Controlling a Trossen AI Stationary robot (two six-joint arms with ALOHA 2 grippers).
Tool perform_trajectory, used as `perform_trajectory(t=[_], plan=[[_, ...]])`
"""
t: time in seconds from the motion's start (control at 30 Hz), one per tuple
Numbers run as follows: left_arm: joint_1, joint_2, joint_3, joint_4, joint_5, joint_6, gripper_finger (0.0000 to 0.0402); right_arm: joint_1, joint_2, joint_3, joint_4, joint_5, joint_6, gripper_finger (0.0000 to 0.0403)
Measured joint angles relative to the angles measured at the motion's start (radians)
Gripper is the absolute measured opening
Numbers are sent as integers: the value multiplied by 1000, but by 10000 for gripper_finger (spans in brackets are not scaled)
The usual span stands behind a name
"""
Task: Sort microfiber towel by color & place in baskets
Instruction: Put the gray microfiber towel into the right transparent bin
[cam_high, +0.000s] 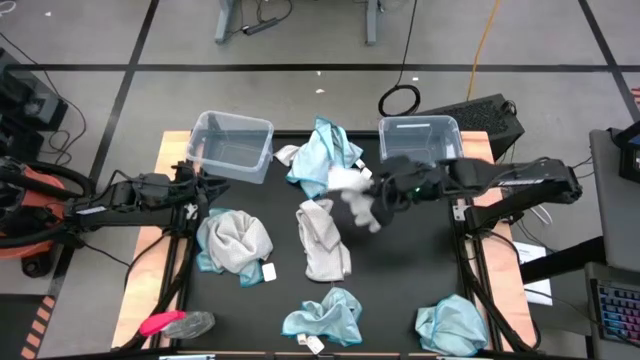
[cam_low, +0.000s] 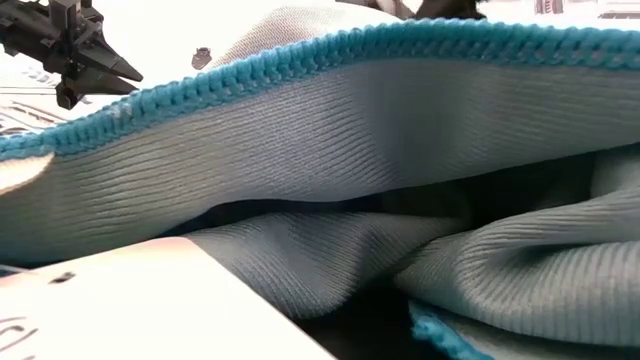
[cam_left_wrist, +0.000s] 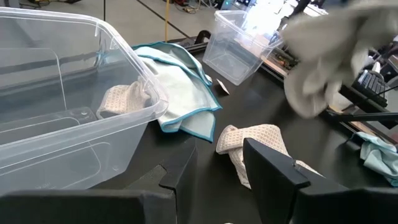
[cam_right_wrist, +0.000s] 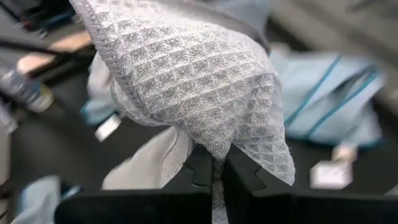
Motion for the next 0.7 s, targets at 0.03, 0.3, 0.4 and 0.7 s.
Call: perform_trajectory(t=[0.03,0.3,0.4,0.7], plan=[[0,0,0,0,0,0,138,-6,0,31,-14,32,-30,0],[0,0,0,0,0,0,138,-143,-2,198,-119,243,-305,0],[0,0,0,0,0,0,138,-222,-2,215,-148,275,-397,0],[0,0,0,0,0,0,138,-498,12,217,-289,297,-515,0]])
